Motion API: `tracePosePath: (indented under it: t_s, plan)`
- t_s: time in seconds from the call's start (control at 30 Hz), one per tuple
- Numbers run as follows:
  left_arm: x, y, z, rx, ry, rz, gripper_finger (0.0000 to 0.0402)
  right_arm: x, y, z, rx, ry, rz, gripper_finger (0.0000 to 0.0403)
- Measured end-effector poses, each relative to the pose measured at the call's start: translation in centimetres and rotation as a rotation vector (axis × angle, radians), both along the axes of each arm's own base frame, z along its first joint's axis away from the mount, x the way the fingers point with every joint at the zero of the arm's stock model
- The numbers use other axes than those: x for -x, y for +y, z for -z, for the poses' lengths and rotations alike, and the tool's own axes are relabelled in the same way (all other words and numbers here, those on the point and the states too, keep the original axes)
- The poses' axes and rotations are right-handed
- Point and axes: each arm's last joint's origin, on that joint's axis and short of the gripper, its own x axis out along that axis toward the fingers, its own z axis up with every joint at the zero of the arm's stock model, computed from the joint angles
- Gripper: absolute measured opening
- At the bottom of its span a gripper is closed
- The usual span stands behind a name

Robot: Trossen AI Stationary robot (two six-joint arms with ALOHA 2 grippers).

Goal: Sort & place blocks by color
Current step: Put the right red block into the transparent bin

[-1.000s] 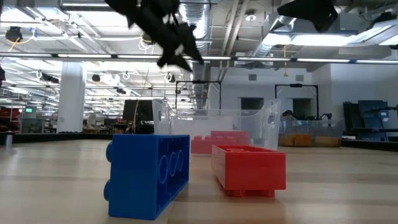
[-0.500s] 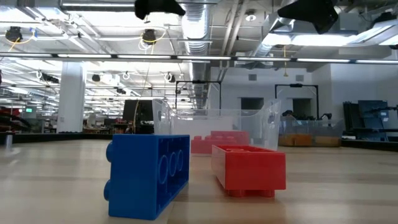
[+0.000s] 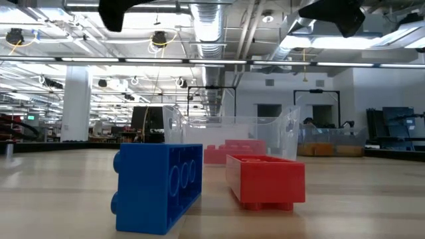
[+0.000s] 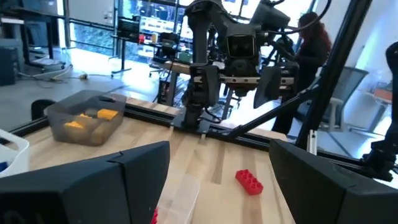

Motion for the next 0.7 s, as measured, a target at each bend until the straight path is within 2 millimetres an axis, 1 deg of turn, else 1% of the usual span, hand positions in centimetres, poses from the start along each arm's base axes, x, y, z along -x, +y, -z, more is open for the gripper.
tracePosePath:
  t_s: [0.13, 0.23, 0.3, 0.4, 0.5, 0.7]
  plan:
    - [0.1, 0.0, 0.2, 0.013, 0.002, -0.021, 0.0263, -0.2, 0.0, 0.2, -0.017, -0.007, 0.04, 0.0317]
    - [0.1, 0.0, 0.2, 0.014, 0.0, -0.024, 0.0263, -0.6, 0.2, 1.0, 0.012, 0.02, 0.071, 0.0317]
    - [0.0, 0.2, 0.3, 0.015, 0.008, -0.03, 0.0263, -1.0, 0.3, 1.4, -0.002, 0.024, 0.079, 0.0317]
    - [-0.1, 0.4, 0.4, 0.021, 0.015, -0.039, 0.0263, -1.5, 0.4, 2.2, 0.009, 0.054, 0.085, 0.0317]
    - [-0.2, 0.6, 0.6, 0.037, 0.027, -0.049, 0.0263, -1.9, 0.7, 2.7, 0.007, 0.061, 0.072, 0.0317]
    - [-0.6, 0.7, 1.3, 0.044, 0.051, -0.063, 0.0263, -2.2, 0.7, 2.8, 0.006, 0.057, 0.066, 0.0317]
